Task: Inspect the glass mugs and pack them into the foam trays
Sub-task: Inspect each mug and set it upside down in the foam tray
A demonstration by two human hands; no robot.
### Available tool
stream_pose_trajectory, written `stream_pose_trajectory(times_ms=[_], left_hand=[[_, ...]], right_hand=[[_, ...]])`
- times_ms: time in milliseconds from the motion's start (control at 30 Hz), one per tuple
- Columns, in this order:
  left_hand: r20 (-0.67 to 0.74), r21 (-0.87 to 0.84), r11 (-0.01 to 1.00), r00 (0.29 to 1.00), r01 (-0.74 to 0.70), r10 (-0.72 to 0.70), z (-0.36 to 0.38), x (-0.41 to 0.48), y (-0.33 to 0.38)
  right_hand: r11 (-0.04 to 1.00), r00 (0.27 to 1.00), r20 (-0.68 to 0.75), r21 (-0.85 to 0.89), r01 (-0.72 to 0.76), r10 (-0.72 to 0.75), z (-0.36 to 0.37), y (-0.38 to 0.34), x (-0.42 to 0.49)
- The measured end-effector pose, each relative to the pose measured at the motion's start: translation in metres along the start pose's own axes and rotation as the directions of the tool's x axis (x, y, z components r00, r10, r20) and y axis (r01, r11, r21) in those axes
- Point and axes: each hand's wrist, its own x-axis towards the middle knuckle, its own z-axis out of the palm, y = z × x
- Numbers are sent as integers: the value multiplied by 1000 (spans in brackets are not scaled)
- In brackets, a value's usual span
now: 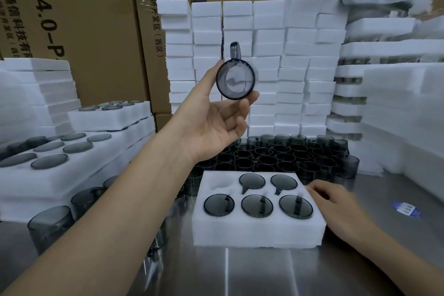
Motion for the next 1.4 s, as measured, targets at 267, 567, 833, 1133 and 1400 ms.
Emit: stream_pose_trajectory(times_ms=[267, 567, 833, 1133, 1400], left_hand=[[-17, -70, 997, 999, 30, -31, -6, 1, 0], [-54, -9, 999, 998, 39, -39, -3, 0, 0], [-77, 116, 993, 997, 4, 5, -5, 1, 0], [40, 719, 673, 977, -175, 211, 1, -7, 1], [56, 831, 494, 922, -255, 382, 3, -16, 18]], right_hand=[[1000, 1000, 0, -6, 0, 0, 0, -1, 0], [1000, 1000, 5, -25, 4, -4, -1, -3, -1], [1000, 1000, -16, -8, 11, -11, 0, -5, -2], [935, 898, -308, 62, 349, -315, -3, -56, -20], [820, 779, -449, 156, 550, -437, 12, -109, -36]])
